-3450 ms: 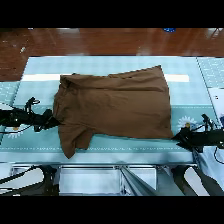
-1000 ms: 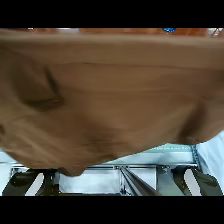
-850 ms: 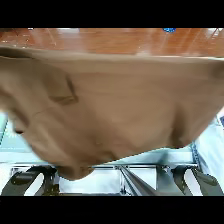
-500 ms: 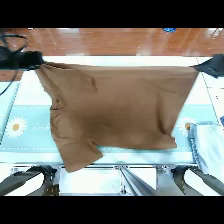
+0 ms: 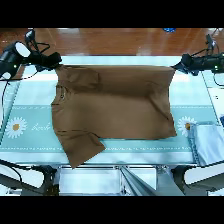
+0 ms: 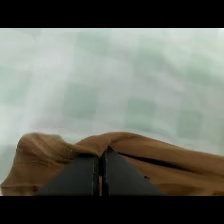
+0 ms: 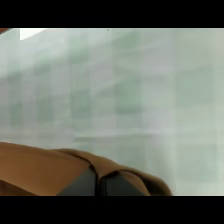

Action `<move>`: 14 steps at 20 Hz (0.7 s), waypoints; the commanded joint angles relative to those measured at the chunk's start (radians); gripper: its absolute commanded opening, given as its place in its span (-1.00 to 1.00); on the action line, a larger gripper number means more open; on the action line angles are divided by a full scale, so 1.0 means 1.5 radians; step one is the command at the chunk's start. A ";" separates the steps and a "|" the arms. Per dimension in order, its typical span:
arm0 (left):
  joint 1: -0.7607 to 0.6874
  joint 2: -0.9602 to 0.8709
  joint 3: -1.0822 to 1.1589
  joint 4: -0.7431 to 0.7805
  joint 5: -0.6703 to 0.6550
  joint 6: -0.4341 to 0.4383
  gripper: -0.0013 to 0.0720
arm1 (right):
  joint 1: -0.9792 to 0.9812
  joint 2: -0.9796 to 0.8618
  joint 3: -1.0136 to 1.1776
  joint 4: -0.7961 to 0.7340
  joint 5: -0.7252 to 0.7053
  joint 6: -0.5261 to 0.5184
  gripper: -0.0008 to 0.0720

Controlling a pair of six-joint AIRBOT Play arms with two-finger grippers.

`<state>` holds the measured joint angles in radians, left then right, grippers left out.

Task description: Fold the shirts.

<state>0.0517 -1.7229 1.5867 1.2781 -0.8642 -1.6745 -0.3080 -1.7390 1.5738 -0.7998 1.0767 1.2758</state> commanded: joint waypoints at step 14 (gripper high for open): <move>0.053 -0.025 -0.040 -0.061 -0.367 0.156 -0.92 | 0.012 -0.036 0.008 -0.120 0.237 0.020 -0.91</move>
<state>0.1143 -1.7641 1.5753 1.1896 -1.3083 -1.4811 -0.3069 -1.8000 1.6199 -0.8818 1.3590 1.2915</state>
